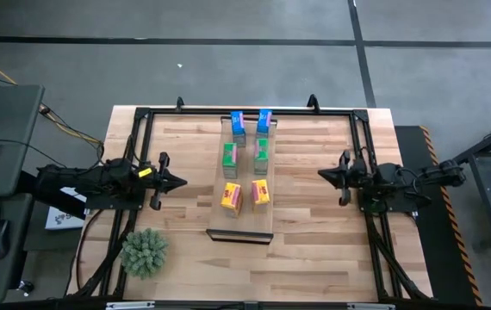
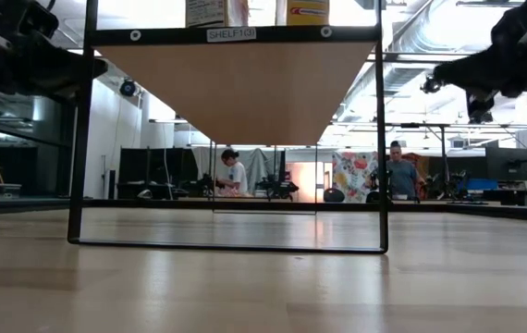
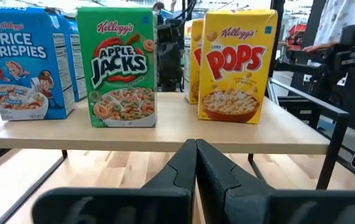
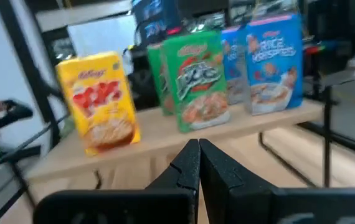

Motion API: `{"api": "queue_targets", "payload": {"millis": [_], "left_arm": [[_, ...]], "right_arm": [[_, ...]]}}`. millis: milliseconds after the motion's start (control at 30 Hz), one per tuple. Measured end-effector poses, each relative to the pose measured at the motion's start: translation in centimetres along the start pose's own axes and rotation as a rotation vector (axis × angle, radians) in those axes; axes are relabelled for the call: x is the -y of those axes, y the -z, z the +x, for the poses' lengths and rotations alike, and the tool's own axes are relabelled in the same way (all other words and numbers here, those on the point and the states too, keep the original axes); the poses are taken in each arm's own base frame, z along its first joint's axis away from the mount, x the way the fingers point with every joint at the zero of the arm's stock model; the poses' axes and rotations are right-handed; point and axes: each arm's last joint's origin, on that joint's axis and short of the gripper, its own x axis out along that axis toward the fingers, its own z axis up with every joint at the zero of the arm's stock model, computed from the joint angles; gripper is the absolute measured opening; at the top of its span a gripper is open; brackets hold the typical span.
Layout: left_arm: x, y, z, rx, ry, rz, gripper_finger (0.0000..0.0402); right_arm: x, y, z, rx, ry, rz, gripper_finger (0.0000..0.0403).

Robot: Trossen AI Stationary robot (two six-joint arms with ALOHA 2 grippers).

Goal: Stack cereal on shelf
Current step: Return to Home Position

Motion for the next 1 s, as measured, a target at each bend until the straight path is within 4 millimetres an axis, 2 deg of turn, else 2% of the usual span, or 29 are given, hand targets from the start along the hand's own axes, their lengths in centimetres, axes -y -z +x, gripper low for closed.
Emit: {"api": "queue_targets", "payload": {"millis": [500, 1000], "left_arm": [[0.0, 0.0, 0.0, 0.001, 0.000, 0.000, 0.0001], [0.0, 0.0, 0.0, 0.001, 0.000, 0.000, 0.0001]], "right_arm": [[1.4, -0.2, 0.3, 0.043, 0.154, -0.005, 0.0000], [1.5, -0.2, 0.3, 0.040, 0.166, -0.007, 0.0000]]}}
